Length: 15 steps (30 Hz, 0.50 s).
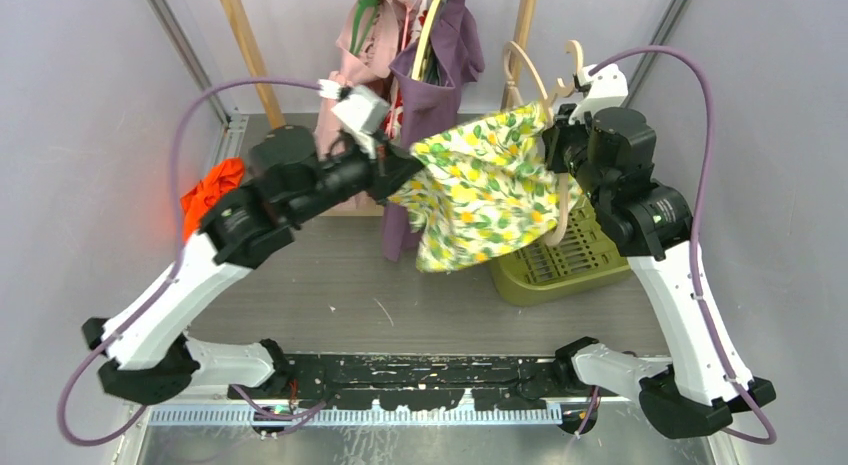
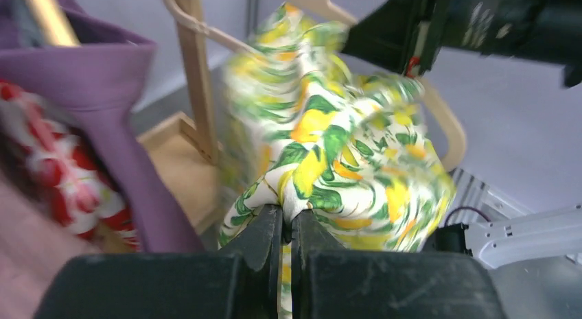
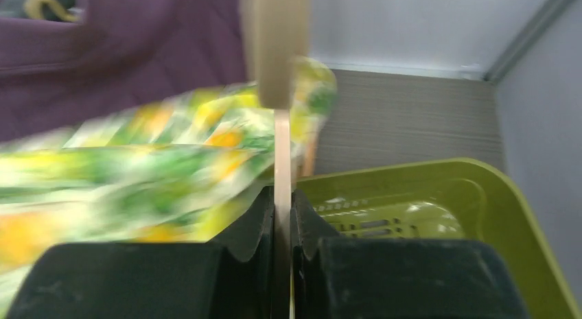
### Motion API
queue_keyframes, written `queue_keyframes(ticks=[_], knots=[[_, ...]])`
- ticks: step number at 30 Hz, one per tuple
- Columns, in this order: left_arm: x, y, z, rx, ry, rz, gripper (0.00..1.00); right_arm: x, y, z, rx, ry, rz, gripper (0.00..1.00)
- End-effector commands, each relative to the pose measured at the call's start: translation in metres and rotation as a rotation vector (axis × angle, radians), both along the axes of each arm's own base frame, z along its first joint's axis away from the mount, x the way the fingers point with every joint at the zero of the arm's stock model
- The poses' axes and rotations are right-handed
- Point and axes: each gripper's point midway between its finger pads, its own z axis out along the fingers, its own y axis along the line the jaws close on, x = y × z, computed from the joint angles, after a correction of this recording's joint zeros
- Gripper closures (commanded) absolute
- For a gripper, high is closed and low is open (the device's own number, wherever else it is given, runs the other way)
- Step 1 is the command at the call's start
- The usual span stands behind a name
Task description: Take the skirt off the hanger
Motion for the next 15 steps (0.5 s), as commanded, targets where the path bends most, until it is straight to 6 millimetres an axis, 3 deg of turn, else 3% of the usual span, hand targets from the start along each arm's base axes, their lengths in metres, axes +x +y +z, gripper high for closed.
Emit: queue_keyframes(ticks=[1,6,9,15], knots=[[-0.016,0.076,0.086,-0.132,-0.195,0.176,1.0,0.013,-0.057,0.014,-0.137,-0.089,-0.291,0.99],[-0.027,0.122,0.114,-0.17,-0.286,0.282,1.0,0.012,-0.053,0.022,-0.137,-0.103,-0.265,0.99],[-0.025,0.128,0.113,-0.138,-0.304,0.305,1.0,0.011,-0.04,0.024,-0.104,-0.099,-0.191,0.99],[-0.021,0.122,0.108,-0.111,-0.307,0.298,1.0,0.013,-0.01,0.04,-0.054,-0.119,-0.04,0.99]])
